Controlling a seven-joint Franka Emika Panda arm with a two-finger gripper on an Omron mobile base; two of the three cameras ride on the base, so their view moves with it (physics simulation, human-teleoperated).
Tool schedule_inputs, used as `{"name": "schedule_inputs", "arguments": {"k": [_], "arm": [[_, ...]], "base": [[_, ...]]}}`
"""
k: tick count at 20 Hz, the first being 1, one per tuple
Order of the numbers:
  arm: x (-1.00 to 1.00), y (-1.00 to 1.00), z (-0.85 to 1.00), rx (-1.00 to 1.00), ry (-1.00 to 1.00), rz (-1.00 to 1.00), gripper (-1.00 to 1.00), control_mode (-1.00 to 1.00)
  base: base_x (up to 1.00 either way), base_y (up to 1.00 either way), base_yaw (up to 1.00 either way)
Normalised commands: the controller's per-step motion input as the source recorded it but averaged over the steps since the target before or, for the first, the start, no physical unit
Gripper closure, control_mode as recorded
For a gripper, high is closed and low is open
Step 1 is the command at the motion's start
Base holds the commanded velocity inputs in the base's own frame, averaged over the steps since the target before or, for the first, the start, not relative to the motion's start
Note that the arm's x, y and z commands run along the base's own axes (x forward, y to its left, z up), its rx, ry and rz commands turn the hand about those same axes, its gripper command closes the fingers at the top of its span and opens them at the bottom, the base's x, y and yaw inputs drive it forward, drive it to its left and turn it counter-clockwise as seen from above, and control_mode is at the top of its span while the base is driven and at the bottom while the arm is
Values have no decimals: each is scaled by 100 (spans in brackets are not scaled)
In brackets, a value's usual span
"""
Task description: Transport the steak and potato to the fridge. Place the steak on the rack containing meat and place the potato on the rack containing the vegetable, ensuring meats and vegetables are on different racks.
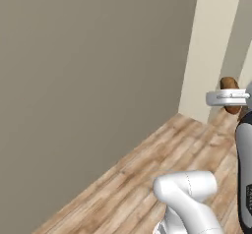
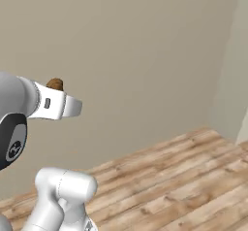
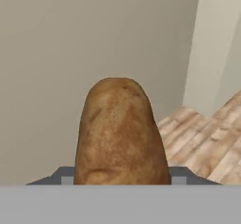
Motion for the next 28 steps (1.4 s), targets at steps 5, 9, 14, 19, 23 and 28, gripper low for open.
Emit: {"name": "schedule_inputs", "arguments": {"k": [5,9,14,19,23,28], "arm": [[0,0,0,0,0,0,100,100],[0,0,0,0,0,0,100,100],[0,0,0,0,0,0,100,100],[0,0,0,0,0,0,100,100],[0,0,0,0,0,0,100,100],[0,0,0,0,0,0,100,100]], "base": [[0,0,-100],[0,0,-100],[63,43,-75],[100,68,-40],[100,86,-32],[100,73,-29]]}}
